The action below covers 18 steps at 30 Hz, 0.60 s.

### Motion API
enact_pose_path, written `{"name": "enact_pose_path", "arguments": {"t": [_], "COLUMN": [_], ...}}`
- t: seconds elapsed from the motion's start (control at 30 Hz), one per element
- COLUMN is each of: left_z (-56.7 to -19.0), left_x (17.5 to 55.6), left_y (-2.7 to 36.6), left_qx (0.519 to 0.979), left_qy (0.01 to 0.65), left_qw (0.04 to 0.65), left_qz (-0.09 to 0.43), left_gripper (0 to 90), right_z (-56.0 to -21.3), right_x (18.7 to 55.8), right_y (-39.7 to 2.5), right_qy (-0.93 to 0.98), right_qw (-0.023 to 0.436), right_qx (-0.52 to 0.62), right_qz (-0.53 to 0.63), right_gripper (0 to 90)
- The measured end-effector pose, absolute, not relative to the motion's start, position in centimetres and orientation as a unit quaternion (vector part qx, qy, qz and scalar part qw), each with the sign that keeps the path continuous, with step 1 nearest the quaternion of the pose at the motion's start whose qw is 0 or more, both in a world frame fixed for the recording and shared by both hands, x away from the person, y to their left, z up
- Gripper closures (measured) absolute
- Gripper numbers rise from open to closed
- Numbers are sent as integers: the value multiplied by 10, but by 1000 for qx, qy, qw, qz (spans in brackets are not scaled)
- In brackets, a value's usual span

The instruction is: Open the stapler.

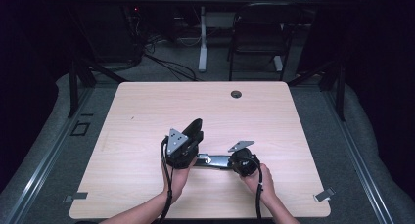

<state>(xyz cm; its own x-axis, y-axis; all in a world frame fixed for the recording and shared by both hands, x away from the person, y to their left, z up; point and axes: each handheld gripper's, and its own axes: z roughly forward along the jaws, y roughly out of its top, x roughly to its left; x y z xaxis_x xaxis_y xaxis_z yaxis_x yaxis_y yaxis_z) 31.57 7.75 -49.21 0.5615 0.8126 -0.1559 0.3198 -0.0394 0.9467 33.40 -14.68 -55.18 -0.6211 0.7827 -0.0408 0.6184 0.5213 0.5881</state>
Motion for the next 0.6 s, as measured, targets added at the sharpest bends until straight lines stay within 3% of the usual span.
{"name": "enact_pose_path", "arguments": {"t": [0.6], "left_z": [-486], "left_x": [314], "left_y": [95], "left_qx": [674], "left_qy": [418], "left_qw": [564], "left_qz": [228], "left_gripper": [900], "right_z": [-552], "right_x": [334], "right_y": [-146], "right_qy": [858], "right_qw": [153], "right_qx": [409], "right_qz": [272], "right_gripper": [900]}}
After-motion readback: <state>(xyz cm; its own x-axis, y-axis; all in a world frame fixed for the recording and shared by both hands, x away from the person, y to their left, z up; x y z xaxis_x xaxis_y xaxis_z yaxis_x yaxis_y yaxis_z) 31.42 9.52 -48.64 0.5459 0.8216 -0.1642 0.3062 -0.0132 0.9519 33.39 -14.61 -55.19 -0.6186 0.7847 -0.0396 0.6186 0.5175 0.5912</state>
